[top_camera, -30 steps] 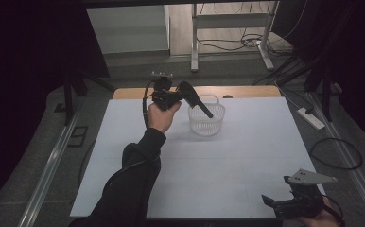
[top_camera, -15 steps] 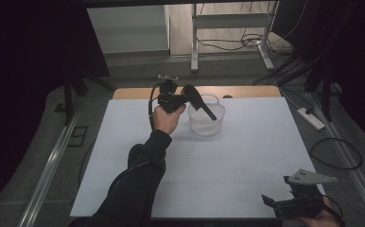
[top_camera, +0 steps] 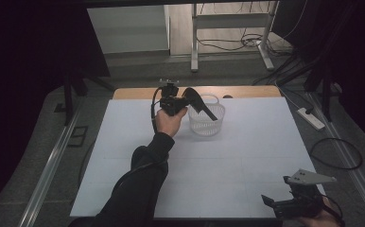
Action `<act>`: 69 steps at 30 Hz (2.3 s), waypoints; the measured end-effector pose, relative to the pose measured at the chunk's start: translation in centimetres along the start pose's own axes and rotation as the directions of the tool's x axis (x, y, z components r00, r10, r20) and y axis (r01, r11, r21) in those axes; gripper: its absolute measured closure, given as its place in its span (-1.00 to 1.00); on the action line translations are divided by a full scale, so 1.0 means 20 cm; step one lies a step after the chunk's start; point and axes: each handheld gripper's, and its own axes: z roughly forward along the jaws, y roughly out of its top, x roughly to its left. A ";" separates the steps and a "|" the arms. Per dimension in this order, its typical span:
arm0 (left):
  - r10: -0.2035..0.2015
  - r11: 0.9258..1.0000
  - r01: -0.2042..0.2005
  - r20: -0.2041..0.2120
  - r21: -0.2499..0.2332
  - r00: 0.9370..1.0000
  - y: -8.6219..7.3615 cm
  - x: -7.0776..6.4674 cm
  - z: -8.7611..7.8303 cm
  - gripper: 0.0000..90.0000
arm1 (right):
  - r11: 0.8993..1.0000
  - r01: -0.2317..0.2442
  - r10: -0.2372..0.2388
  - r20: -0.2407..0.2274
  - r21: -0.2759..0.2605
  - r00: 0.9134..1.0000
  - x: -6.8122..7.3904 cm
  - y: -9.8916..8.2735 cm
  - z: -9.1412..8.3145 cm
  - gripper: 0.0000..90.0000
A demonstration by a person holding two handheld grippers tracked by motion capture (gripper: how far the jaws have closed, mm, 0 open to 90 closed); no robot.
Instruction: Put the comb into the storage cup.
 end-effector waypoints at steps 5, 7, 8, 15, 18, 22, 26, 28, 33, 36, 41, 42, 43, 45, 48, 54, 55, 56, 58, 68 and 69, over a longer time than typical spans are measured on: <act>-0.021 1.000 0.021 0.015 -0.006 1.000 -0.02 0.01 0.02 0.94 | 1.000 -0.001 0.001 0.000 -0.002 1.000 0.00 0.00 0.00 -0.98; -0.025 1.000 0.025 0.020 -0.003 0.999 -0.03 0.02 0.03 0.94 | 1.000 0.000 0.000 0.000 -0.001 1.000 0.00 0.00 0.00 -0.98; -0.025 1.000 0.025 0.020 -0.002 1.000 -0.04 0.02 0.04 0.94 | 1.000 0.000 0.000 0.000 -0.001 1.000 0.00 0.00 0.00 -0.98; -0.051 0.999 0.051 0.022 -0.010 0.998 -0.07 0.05 0.06 0.94 | 1.000 0.000 0.000 0.000 -0.001 1.000 0.00 0.00 0.00 -0.97; -0.061 0.998 0.062 0.021 -0.012 0.998 -0.08 0.06 0.05 0.93 | 1.000 0.001 -0.001 -0.001 0.000 1.000 0.00 0.00 0.00 -0.97; -0.082 0.996 0.083 0.025 -0.018 0.996 -0.10 0.09 0.05 0.93 | 1.000 0.004 -0.004 -0.001 0.000 1.000 0.00 0.00 0.00 -0.97; -0.090 0.996 0.091 0.022 -0.016 0.996 -0.10 0.10 0.05 0.91 | 1.000 0.004 -0.004 0.000 0.001 1.000 0.00 0.00 0.00 -0.97; -0.085 0.996 0.085 0.011 -0.011 0.996 -0.10 0.10 0.05 0.90 | 1.000 0.003 -0.003 0.000 0.002 1.000 0.00 0.00 0.00 -0.97; -0.069 0.998 0.069 -0.024 -0.004 0.997 -0.10 0.10 0.05 0.83 | 1.000 0.005 -0.005 0.000 0.002 1.000 0.00 0.00 0.00 -0.97; -0.063 0.998 0.063 -0.037 -0.002 0.997 -0.11 0.11 0.05 0.74 | 1.000 0.004 -0.004 0.000 0.003 1.000 0.00 0.00 0.00 -0.97; -0.030 1.000 0.031 -0.064 0.004 0.998 -0.12 0.10 0.06 0.59 | 1.000 0.004 -0.004 0.000 0.003 1.000 0.00 0.00 0.00 -0.97; -0.021 1.000 0.022 -0.070 0.007 0.997 -0.11 0.09 0.05 0.56 | 1.000 0.004 -0.004 0.000 0.003 1.000 0.00 0.00 0.00 -0.97; -0.015 1.000 0.015 -0.073 0.008 0.997 -0.11 0.09 0.05 0.53 | 1.000 0.004 -0.004 0.000 0.003 1.000 0.00 0.00 0.00 -0.97; 0.003 1.000 -0.003 -0.088 0.006 0.996 -0.11 0.09 0.05 0.44 | 1.000 0.004 -0.004 -0.001 0.003 1.000 0.00 0.00 0.00 -0.97; 0.029 1.000 -0.027 -0.114 0.014 0.993 -0.11 0.08 0.05 0.35 | 1.000 0.005 -0.005 -0.001 0.003 1.000 0.00 0.00 0.00 -0.97; 0.086 0.996 -0.081 -0.152 0.035 0.985 -0.12 0.07 0.05 0.12 | 1.000 0.006 -0.006 -0.002 0.004 1.000 0.00 0.00 0.00 -0.97; 0.094 0.995 -0.088 -0.158 0.043 0.983 -0.12 0.07 0.06 0.08 | 1.000 0.008 -0.008 -0.004 0.003 1.000 0.00 0.00 0.00 -0.97; 0.103 0.994 -0.096 -0.167 0.050 0.981 -0.12 0.07 0.06 0.04 | 1.000 0.006 -0.006 -0.005 0.002 1.000 0.00 0.00 0.00 -0.97; 0.107 0.993 -0.099 -0.173 0.057 0.979 -0.12 0.08 0.07 -0.04 | 1.000 0.005 -0.005 -0.003 0.001 1.000 0.00 0.00 0.00 -0.97; 0.185 0.982 -0.172 -0.194 0.081 0.964 -0.14 0.07 0.06 -0.37 | 1.000 0.009 -0.009 -0.004 0.005 1.000 0.01 0.00 0.00 -0.97; 0.194 0.980 -0.181 -0.194 0.084 0.962 -0.14 0.07 0.05 -0.40 | 1.000 0.010 -0.010 -0.005 0.006 1.000 0.01 0.00 0.00 -0.97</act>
